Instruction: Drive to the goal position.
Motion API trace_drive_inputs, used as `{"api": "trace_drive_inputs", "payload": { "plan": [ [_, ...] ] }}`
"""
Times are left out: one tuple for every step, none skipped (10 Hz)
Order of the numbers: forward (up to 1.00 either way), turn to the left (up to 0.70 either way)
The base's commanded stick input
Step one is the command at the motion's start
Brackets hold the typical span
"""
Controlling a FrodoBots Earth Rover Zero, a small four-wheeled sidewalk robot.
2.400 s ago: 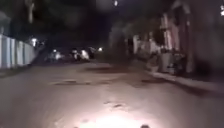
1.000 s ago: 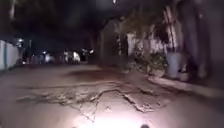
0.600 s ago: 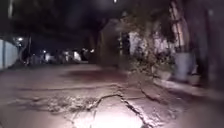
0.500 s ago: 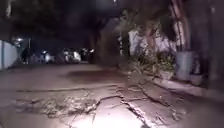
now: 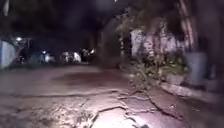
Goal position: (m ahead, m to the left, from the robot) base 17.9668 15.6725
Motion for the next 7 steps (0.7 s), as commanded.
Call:
{"api": "trace_drive_inputs", "payload": {
  "plan": [
    [0.70,0.00],
    [0.70,0.00],
    [0.70,0.00],
    [0.70,0.00],
    [0.70,0.32],
    [0.70,0.35],
    [0.70,0.35]
  ]
}}
